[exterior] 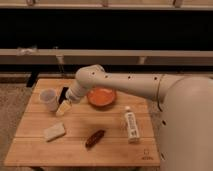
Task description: Place the pepper on the white sponge
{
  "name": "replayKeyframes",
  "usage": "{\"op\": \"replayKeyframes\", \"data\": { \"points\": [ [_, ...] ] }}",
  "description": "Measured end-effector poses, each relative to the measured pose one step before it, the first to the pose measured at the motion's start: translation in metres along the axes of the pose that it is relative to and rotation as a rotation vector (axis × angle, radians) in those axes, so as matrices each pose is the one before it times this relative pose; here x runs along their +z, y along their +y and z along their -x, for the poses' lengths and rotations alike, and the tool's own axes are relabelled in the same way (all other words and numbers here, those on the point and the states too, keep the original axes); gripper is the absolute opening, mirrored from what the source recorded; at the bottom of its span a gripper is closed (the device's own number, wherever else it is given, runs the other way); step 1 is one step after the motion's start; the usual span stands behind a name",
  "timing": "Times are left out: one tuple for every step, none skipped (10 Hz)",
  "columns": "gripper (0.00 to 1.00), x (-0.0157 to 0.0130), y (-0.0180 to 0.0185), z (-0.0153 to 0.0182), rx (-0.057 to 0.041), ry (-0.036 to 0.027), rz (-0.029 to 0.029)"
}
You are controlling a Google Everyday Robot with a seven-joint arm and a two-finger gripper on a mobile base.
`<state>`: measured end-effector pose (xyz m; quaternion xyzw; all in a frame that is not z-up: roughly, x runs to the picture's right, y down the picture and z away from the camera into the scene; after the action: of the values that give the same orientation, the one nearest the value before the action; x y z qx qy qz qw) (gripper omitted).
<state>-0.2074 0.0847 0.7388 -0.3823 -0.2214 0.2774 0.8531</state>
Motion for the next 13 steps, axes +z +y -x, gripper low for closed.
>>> {"op": "replayKeyframes", "data": {
  "points": [
    [0.8, 0.00001, 0.00001, -0.00001, 0.00005, -0.00002, 0.00004],
    [0.8, -0.00001, 0.0, 0.0, -0.00004, 0.00002, -0.00001],
    [0.8, 0.0, -0.00003, -0.00002, -0.00001, 0.00004, -0.00006],
    [0.8, 0.0, 0.00002, 0.0, 0.00003, -0.00003, 0.00004],
    [0.8, -0.00002, 0.0, 0.00002, -0.00001, -0.00002, -0.00001],
    [0.8, 0.00002, 0.0, 0.0, 0.0, 0.0, 0.00001],
    [0.8, -0.00001, 0.00003, 0.00002, -0.00006, 0.00002, 0.00001],
    [0.8, -0.00006, -0.00004, 0.00001, 0.00001, -0.00003, -0.00015],
    [0.8, 0.0, 0.00001, 0.0, -0.00005, 0.00002, 0.0],
    [0.8, 0.0, 0.00003, 0.00009, -0.00012, -0.00004, 0.00002],
    [0.8, -0.00044, -0.00117, 0.00071, -0.00109, 0.00173, -0.00085],
    [0.8, 0.00091, -0.00332, -0.00296, -0.01181, 0.01841, -0.00768],
    [0.8, 0.0044, -0.0032, -0.00395, -0.04154, 0.05219, -0.01267]
  ]
}}
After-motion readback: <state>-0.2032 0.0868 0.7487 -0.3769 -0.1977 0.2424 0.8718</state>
